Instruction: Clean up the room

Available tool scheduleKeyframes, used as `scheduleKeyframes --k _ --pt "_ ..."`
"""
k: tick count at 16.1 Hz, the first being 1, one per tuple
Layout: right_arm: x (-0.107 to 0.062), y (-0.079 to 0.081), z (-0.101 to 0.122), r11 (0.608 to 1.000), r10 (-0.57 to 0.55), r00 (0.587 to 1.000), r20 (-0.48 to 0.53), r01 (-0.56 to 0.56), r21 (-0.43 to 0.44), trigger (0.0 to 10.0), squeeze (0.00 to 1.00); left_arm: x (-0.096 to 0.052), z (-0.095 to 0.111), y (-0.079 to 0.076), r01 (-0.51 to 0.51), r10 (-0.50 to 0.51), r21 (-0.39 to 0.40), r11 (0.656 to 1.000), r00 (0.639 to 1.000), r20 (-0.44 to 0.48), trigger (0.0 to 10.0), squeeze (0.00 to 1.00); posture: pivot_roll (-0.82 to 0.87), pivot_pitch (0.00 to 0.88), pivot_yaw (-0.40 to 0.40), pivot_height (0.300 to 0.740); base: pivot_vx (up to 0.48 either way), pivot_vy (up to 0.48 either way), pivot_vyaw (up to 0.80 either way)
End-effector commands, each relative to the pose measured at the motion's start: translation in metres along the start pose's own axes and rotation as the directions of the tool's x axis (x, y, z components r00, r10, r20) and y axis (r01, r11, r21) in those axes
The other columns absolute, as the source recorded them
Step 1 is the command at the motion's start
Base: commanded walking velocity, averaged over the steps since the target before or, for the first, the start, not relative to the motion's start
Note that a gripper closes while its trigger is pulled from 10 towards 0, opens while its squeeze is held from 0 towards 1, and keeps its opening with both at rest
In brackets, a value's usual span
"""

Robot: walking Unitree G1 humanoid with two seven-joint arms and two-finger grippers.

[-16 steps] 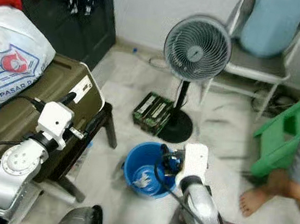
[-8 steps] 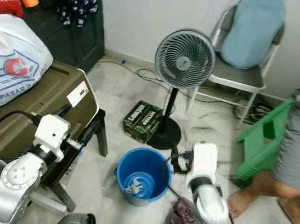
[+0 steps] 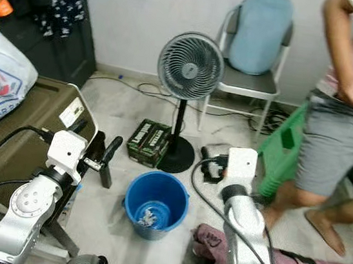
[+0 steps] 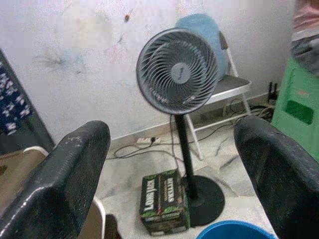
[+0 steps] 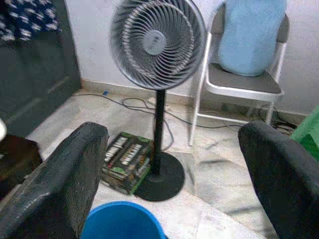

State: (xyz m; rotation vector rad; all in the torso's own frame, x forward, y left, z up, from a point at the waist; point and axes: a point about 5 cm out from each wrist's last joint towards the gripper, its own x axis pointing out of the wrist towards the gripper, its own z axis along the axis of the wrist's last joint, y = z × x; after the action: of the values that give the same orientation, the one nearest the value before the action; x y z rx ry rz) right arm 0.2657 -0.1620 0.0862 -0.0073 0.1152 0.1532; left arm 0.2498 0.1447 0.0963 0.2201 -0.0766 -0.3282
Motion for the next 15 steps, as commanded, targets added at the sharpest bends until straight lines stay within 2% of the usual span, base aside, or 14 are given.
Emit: scheduleKeyframes --k 1,4,7,8,9,10,12,15 --pt "0.0004 0.0059 0.0056 1.000 0.028 0.999 0.024 -0.028 0.001 10.0 0.00 0.0045 0.0021 -0.0016 0.011 -0.012 0.012 1.000 1.000 0.011 10.0 0.00 -0.05 0.000 -0.015 0.740 0.000 0.000 0.61" --pt "0.0021 0.0026 0.0018 0.999 -0.005 1.000 -0.001 0.005 0.042 10.0 0.00 0.0042 0.0012 -0.0004 0.011 -0.011 -0.007 1.000 1.000 0.009 10.0 0.00 -0.05 0.000 -0.017 0.740 0.000 0.000 0.20" --pt "0.0059 0.0036 0.0062 0.999 0.004 1.000 0.008 -0.004 0.036 10.0 0.00 0.0038 0.0014 0.0006 0.009 -0.009 -0.016 1.000 1.000 0.013 10.0 0.00 -0.05 0.000 -0.016 0.740 0.000 0.000 0.00" --pt "0.0066 0.0040 0.0064 1.000 0.003 1.000 0.001 -0.003 0.025 10.0 0.00 0.0038 0.0012 0.0003 0.012 -0.012 -0.012 1.000 1.000 0.011 10.0 0.00 -0.05 0.000 -0.015 0.740 0.000 0.000 0.00" --pt "0.0081 0.0053 0.0070 0.998 -0.030 1.000 0.007 0.030 -0.057 10.0 0.00 0.0040 0.0012 0.0003 0.012 -0.012 -0.013 1.000 1.000 0.012 10.0 0.00 -0.05 0.000 -0.015 0.740 0.000 0.000 0.00" --pt "0.0071 0.0112 0.0076 0.999 0.042 0.999 0.022 -0.041 -0.017 10.0 0.00 0.0039 0.0011 -0.0001 0.010 -0.009 -0.014 1.000 1.000 0.012 10.0 0.00 -0.05 0.000 -0.015 0.740 0.000 0.000 0.00" --pt "0.0083 0.0069 0.0075 0.995 -0.035 0.999 0.027 0.037 -0.095 10.0 0.00 0.0034 0.0009 -0.0005 0.008 -0.008 -0.015 1.000 1.000 0.011 10.0 0.00 -0.05 0.000 -0.014 0.740 0.000 0.000 0.00" --pt "0.0094 0.0016 0.0067 0.988 -0.044 0.999 0.007 0.045 -0.146 10.0 0.00 0.0029 -0.0008 -0.0003 -0.010 0.010 0.001 1.000 1.000 0.001 10.0 0.00 -0.05 0.000 -0.017 0.740 0.000 0.000 0.00"
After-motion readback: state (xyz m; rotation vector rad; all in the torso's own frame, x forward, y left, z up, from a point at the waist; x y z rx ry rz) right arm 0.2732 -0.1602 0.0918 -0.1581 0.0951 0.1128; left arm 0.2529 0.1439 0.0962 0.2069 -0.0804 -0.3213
